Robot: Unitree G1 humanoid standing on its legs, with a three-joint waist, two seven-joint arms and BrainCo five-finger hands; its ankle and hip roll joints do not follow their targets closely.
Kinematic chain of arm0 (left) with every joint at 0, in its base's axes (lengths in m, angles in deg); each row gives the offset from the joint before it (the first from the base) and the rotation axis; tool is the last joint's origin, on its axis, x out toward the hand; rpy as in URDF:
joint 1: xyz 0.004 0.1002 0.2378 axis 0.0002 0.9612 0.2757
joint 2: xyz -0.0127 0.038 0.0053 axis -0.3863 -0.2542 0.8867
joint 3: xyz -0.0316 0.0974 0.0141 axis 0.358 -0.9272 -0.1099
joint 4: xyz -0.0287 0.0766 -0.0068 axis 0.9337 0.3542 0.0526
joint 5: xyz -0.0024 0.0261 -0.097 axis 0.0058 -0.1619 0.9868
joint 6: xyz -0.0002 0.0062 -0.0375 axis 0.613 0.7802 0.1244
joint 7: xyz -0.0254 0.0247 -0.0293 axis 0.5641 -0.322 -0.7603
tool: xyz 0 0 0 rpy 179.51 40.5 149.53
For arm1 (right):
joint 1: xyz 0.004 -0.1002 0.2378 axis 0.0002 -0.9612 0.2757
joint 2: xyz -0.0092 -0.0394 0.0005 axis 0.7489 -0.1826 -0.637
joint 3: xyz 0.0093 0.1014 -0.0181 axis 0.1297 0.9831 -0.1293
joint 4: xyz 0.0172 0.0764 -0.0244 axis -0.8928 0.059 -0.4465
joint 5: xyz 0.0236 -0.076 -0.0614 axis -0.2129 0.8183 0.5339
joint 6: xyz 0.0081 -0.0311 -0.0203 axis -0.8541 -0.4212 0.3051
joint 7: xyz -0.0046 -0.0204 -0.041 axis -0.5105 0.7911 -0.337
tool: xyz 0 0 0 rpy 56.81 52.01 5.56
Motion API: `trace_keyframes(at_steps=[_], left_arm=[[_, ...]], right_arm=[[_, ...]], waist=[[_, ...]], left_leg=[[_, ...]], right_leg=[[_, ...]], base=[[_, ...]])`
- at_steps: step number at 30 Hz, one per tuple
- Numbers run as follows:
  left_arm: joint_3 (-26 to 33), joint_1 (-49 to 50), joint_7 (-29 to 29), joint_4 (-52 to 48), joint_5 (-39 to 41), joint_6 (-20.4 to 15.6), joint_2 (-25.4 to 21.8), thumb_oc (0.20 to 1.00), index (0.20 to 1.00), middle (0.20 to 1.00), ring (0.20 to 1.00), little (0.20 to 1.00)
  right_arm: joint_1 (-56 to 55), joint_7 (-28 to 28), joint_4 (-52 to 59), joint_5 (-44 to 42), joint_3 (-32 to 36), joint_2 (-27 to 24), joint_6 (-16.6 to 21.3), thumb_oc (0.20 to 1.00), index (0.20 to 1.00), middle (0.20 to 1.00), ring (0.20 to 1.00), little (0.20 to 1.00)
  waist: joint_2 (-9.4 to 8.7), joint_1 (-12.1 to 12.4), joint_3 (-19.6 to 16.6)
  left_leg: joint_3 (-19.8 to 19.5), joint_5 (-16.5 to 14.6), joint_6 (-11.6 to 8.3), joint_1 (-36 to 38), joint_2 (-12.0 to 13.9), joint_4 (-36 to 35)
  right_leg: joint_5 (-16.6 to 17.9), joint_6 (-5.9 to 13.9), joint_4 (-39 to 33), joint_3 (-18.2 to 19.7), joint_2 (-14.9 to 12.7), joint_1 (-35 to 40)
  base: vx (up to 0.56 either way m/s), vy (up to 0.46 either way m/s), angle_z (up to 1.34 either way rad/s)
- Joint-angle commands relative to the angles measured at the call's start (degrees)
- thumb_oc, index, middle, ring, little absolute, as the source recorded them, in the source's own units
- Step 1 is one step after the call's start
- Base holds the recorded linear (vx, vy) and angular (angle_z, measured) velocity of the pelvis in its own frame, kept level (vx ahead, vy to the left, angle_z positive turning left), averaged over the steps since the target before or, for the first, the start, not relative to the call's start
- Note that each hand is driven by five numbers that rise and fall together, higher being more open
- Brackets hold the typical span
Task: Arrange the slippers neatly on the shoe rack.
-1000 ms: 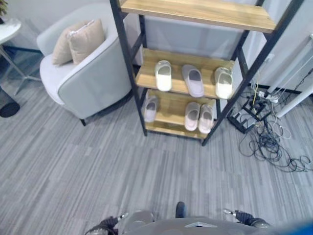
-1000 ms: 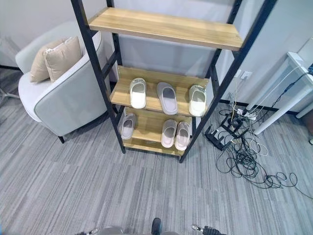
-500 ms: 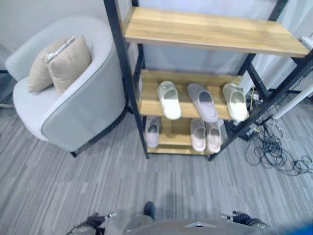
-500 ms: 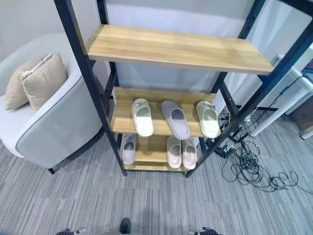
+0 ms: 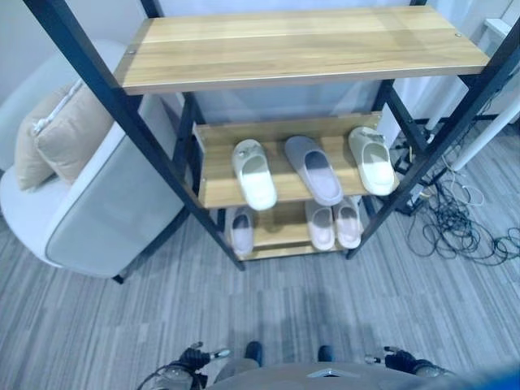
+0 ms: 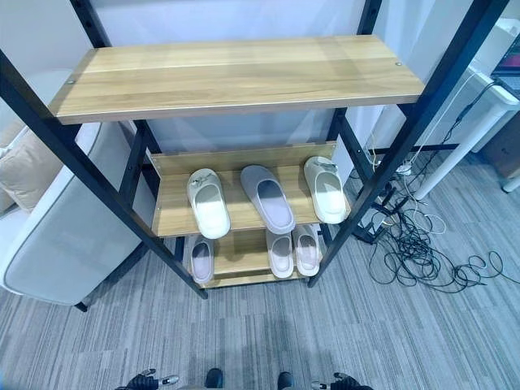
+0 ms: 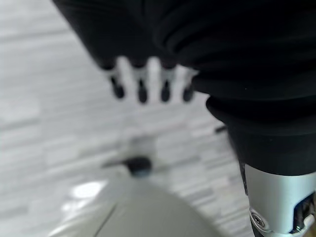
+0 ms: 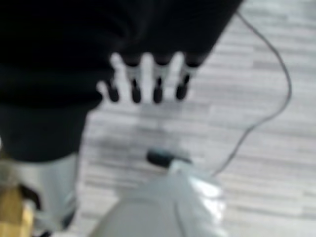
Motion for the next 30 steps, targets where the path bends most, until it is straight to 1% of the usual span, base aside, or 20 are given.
trace_keyframes(at_steps=[1, 3, 8, 9, 10, 11, 12, 16, 17, 18, 20, 21, 22, 23, 26, 30], left_arm=[[2.3, -1.8, 1.8, 4.8, -0.5, -0.5, -0.8, 1.0, 1.0, 1.0, 1.0, 1.0], [2.9, -1.5, 2.3, 5.0, -0.3, -0.5, -1.2, 1.0, 1.0, 1.0, 1.0, 1.0], [3.4, -1.7, 2.9, 4.2, 0.4, -0.8, -1.8, 1.0, 1.0, 1.0, 1.0, 1.0], [3.2, -1.9, 3.0, 4.1, 0.3, -0.9, -1.9, 1.0, 1.0, 1.0, 1.0, 1.0], [2.0, -2.9, 3.5, 4.1, -0.9, -0.9, -1.5, 1.0, 1.0, 1.0, 1.0, 1.0], [2.0, -2.9, 3.5, 4.1, -0.9, -0.9, -1.5, 1.0, 1.0, 1.0, 1.0, 1.0], [1.6, -2.5, 2.8, 3.6, -1.4, -1.3, -1.5, 1.0, 1.0, 1.0, 1.0, 1.0], [1.1, -2.5, 2.5, 3.2, -1.9, -1.4, -1.5, 1.0, 1.0, 1.0, 1.0, 1.0], [0.7, -1.9, 2.3, 2.7, -2.5, -1.4, -1.3, 1.0, 1.0, 1.0, 1.0, 1.0], [0.7, -1.9, 2.3, 2.7, -2.5, -1.4, -1.3, 1.0, 1.0, 1.0, 1.0, 1.0], [0.4, -1.3, 2.5, 2.2, -3.2, -1.6, -1.2, 1.0, 1.0, 1.0, 1.0, 1.0], [0.6, -0.9, 2.6, 1.6, -3.3, -1.8, -1.2, 1.0, 1.0, 1.0, 1.0, 1.0], [0.6, -0.9, 2.6, 1.6, -3.3, -1.8, -1.2, 1.0, 1.0, 1.0, 1.0, 1.0], [0.5, -0.8, 2.8, 1.3, -3.6, -1.9, -1.1, 1.0, 1.0, 1.0, 1.0, 1.0], [0.0, -1.0, 3.1, 1.3, -3.9, -2.0, -0.9, 1.0, 1.0, 1.0, 1.0, 1.0], [-0.9, -1.3, 3.2, 1.2, -5.0, -2.0, -0.7, 1.0, 1.0, 1.0, 1.0, 1.0]], right_arm=[[1.0, 2.2, -1.1, -0.3, -0.1, -1.6, 1.8, 1.0, 1.0, 1.0, 1.0, 1.0], [1.5, 3.4, 0.0, 0.2, -0.1, -2.0, 2.5, 1.0, 1.0, 1.0, 1.0, 1.0], [3.0, 4.8, 3.7, 1.2, -0.8, -2.7, 3.6, 1.0, 1.0, 1.0, 1.0, 1.0], [3.5, 4.7, 4.0, 1.1, -0.9, -2.8, 3.7, 1.0, 1.0, 1.0, 1.0, 1.0], [6.5, 4.8, 1.1, -1.1, -0.1, -1.5, 3.8, 1.0, 1.0, 1.0, 1.0, 1.0], [6.5, 4.8, 1.1, -1.1, -0.1, -1.5, 3.8, 1.0, 1.0, 1.0, 1.0, 1.0], [4.0, 2.3, 3.5, -3.5, 1.1, -2.4, 5.3, 1.0, 1.0, 1.0, 1.0, 1.0], [4.0, 2.4, 7.6, -3.9, 0.2, -1.9, 5.7, 1.0, 1.0, 1.0, 1.0, 1.0], [3.2, 2.7, 14.4, -3.0, -1.6, -1.5, 6.5, 1.0, 1.0, 1.0, 1.0, 1.0], [3.2, 2.7, 14.4, -3.0, -1.6, -1.6, 6.4, 1.0, 1.0, 1.0, 1.0, 1.0], [2.4, 2.3, 20.9, -1.6, -3.8, -1.4, 6.7, 1.0, 1.0, 1.0, 1.0, 1.0], [1.6, 1.7, 27.0, -0.3, -5.9, -1.7, 6.9, 1.0, 1.0, 1.0, 1.0, 1.0], [1.6, 1.7, 27.0, -0.3, -5.9, -1.7, 6.8, 1.0, 1.0, 1.0, 1.0, 1.0], [1.3, 0.8, 30.8, 0.6, -8.2, -1.6, 7.1, 1.0, 1.0, 1.0, 1.0, 1.0], [1.9, -1.6, 33.6, -0.5, -11.8, -0.4, 7.4, 1.0, 1.0, 1.0, 1.0, 1.0], [4.6, -5.5, 37.8, -0.1, -18.8, 0.3, 7.0, 1.0, 1.0, 1.0, 1.0, 1.0]], waist=[[-1.3, 1.0, -3.5], [-1.24, 1.1, -3.8], [-1.28, 0.8, -4.1], [-1.3, 0.8, -4.2], [-1.06, 1.3, -4.6], [-1.06, 1.3, -4.6], [-1.0, 0.6, -4.5], [-1.1, 0.4, -4.3], [-1.19, 0.3, -4.1], [-1.19, 0.3, -4.1], [-1.24, 0.1, -4.0], [-1.28, 0.0, -3.8], [-1.27, 0.0, -3.8], [-1.32, 0.0, -3.7], [-1.4, 0.2, -3.5], [-1.57, 0.7, -3.6]], left_leg=[[-2.0, 1.0, -1.83, -0.5, 2.9, 0.5], [-1.8, 1.6, -2.01, 0.3, 3.4, -0.7], [-1.4, 1.4, -2.09, 1.5, 3.7, -1.8], [-1.3, 1.3, -2.1, 1.6, 3.8, -1.8], [-1.5, 0.9, -2.0, 2.1, 3.5, -1.8], [-1.5, 0.9, -2.0, 2.1, 3.5, -1.8], [-0.9, 0.5, -1.79, 2.5, 3.4, -1.8], [-0.5, 0.3, -1.65, 2.6, 3.4, -1.8], [-0.1, 0.0, -1.49, 2.7, 3.3, -1.8], [-0.1, 0.0, -1.49, 2.8, 3.3, -1.8], [0.2, -0.2, -1.34, 3.0, 3.3, -1.8], [0.5, -0.4, -1.33, 3.2, 3.3, -1.8], [0.5, -0.4, -1.33, 3.2, 3.3, -1.8], [0.7, -0.6, -1.28, 3.2, 3.3, -1.8], [0.8, -0.8, -1.27, 3.4, 3.2, -1.8], [0.7, -0.6, -1.3, 3.1, 3.0, -1.8]], right_leg=[[2.3, 4.19, 0.9, 0.9, -4.7, -1.0], [2.0, 4.14, 0.9, 1.0, -4.2, -0.6], [1.9, 4.16, 0.9, 1.1, -4.1, 0.3], [1.9, 4.18, 0.9, 1.1, -4.1, 0.4], [1.6, 4.37, 0.9, 0.4, -4.4, 1.2], [1.6, 4.37, 0.9, 0.4, -4.4, 1.2], [1.9, 4.57, 0.9, 0.5, -4.6, 1.2], [2.0, 4.66, 1.1, 0.8, -4.8, 0.9], [2.0, 4.76, 1.4, 1.2, -4.9, 0.6], [2.0, 4.76, 1.4, 1.2, -4.9, 0.6], [2.0, 4.92, 1.5, 1.4, -5.1, 0.4], [1.9, 5.03, 1.6, 1.7, -5.2, 0.3], [1.9, 5.03, 1.6, 1.7, -5.2, 0.4], [1.8, 5.1, 1.6, 1.8, -5.3, 0.4], [1.7, 5.15, 1.6, 1.8, -5.5, 0.6], [1.8, 5.13, 1.6, 1.7, -5.6, 0.4]], base=[[0.02, -0.038, 0.14], [0.02, -0.026, 0.07], [0.0, 0.006, -0.01], [0.06, 0.068, -0.05], [0.05, 0.057, -0.04], [0.06, 0.101, 0.04], [0.02, 0.056, 0.13], [0.01, 0.039, 0.01], [0.01, 0.022, -0.04], [0.02, 0.032, -0.04], [0.03, 0.029, -0.08], [0.03, 0.026, -0.08], [0.04, 0.032, -0.2], [0.02, 0.024, -0.18], [0.01, 0.01, -0.05], [0.0, 0.0, 0.0]])
